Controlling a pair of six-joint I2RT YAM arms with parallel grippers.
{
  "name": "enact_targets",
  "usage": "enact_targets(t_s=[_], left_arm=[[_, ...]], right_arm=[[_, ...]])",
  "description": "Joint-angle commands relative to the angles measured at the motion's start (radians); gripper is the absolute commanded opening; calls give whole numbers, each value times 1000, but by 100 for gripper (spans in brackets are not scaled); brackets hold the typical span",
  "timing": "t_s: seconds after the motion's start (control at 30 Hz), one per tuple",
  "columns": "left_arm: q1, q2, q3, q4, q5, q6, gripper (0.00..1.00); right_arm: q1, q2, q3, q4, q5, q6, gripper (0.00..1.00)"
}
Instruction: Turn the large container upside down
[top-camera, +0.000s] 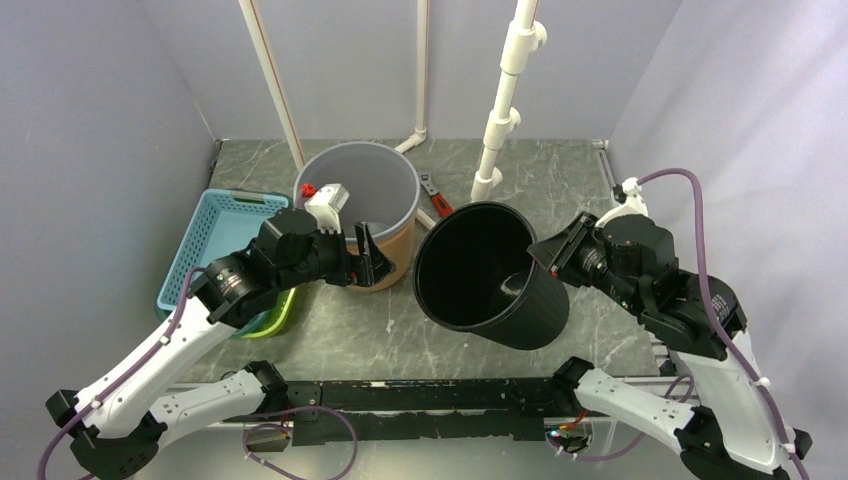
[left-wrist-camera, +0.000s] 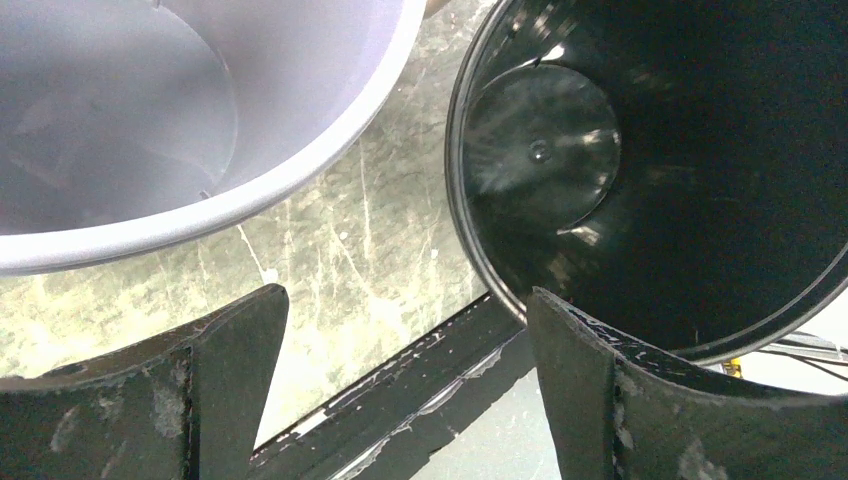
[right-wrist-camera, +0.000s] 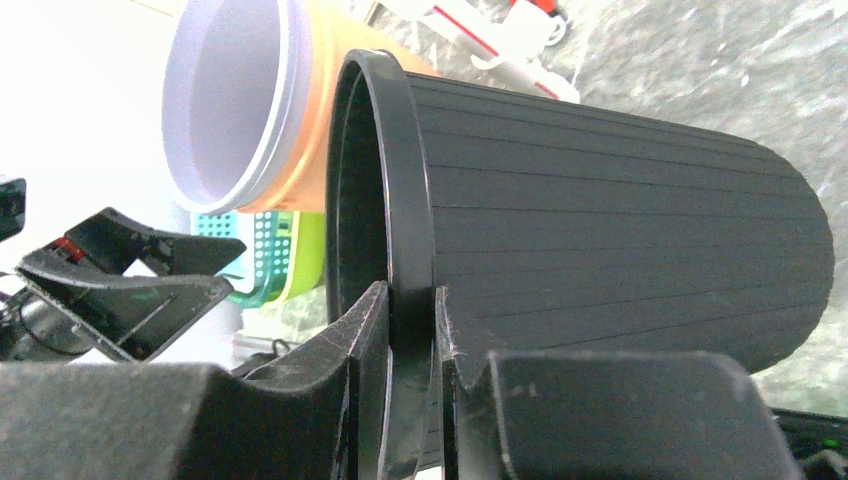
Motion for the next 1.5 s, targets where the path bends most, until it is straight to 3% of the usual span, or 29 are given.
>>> enact_targets(t_s=[0.0, 0.2, 0.63, 1.07, 1.3, 1.47], left_arm=[[-4, -10, -15, 17, -19, 25, 94], [-2, 5, -29, 16, 2, 31, 94], [-3, 22, -33, 20, 14, 42, 94], [-3, -9, -31, -10, -32, 29, 94], [-3, -15, -16, -27, -45, 32, 94], [-3, -17, -6, -21, -45, 28, 94]], right_arm=[[1, 46, 132, -28, 91, -122, 0], [2, 172, 231, -157, 138, -249, 0], [3, 294, 263, -290, 223, -309, 0], [201, 383, 125, -348, 365, -144, 0], [259, 367, 32, -348, 370, -52, 0], [364, 416, -20, -348, 386, 29, 0]])
